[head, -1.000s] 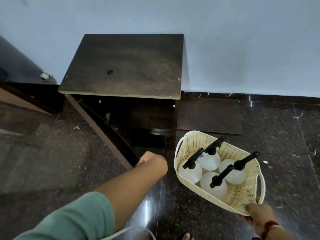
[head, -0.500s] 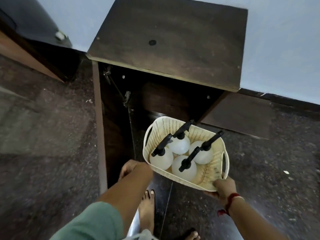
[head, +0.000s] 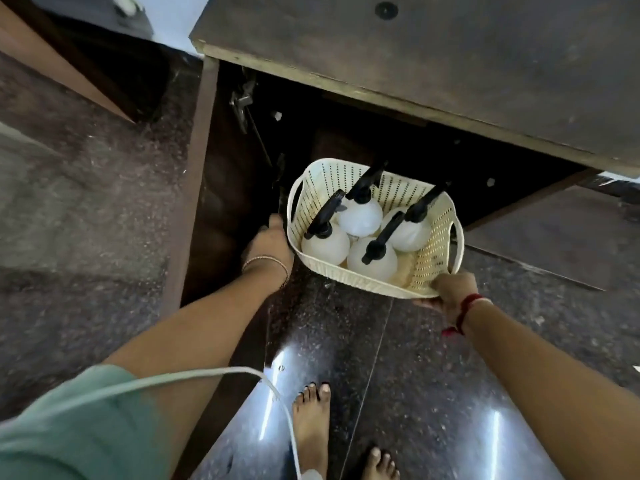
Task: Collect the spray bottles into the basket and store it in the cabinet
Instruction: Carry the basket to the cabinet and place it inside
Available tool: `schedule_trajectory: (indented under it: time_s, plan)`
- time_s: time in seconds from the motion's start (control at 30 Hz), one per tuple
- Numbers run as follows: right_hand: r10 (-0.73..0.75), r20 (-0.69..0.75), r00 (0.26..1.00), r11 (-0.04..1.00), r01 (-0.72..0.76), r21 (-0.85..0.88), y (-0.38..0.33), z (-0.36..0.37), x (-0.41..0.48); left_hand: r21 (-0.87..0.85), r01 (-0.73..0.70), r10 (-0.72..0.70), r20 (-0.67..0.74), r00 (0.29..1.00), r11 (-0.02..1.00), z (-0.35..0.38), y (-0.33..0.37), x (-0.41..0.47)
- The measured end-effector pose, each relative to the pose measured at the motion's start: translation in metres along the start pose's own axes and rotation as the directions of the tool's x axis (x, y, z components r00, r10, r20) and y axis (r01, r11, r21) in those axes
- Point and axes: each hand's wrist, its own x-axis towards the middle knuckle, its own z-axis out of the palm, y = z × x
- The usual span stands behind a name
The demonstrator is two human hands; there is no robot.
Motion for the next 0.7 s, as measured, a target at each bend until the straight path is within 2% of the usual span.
schedule_trajectory:
  time_s: [0.07,0.13,0.23,0.3,0.4,0.5,0.7]
  plan:
    - [-0.008,0.006,1.000,1.000,0.008,-0.028,-0.016,0.004,0.012,-0.276,-0.079,0.027,-0.188,0.982,0.958,-0.018,0.000,0.011]
    - [-0.028,0.017,0.999,0.999,0.029,-0.037,-0.030,0.006,0.023,-0.344,-0.179,0.096,-0.244,0.965,0.922,-0.021,0.009,0.023]
    - [-0.077,0.014,0.997,0.995,0.077,-0.057,-0.045,0.012,0.041,-0.189,-0.300,0.269,-0.174,0.947,0.935,-0.018,0.015,0.046]
    - [-0.093,0.001,0.996,0.994,0.093,-0.063,-0.051,0.014,0.050,-0.099,-0.323,0.306,-0.153,0.940,0.941,-0.019,0.017,0.061]
    - [-0.107,0.001,0.994,0.994,0.107,-0.026,-0.054,0.018,0.062,0.028,-0.280,0.280,-0.031,0.959,0.960,-0.013,0.027,0.078]
    - [-0.142,-0.007,0.990,0.990,0.142,0.016,-0.058,0.022,0.072,0.077,-0.229,0.224,0.074,0.972,0.970,-0.005,0.033,0.091]
    - [-0.171,0.000,0.985,0.985,0.171,0.006,-0.079,0.034,0.096,0.073,-0.220,0.219,0.024,0.975,0.973,-0.001,0.044,0.127]
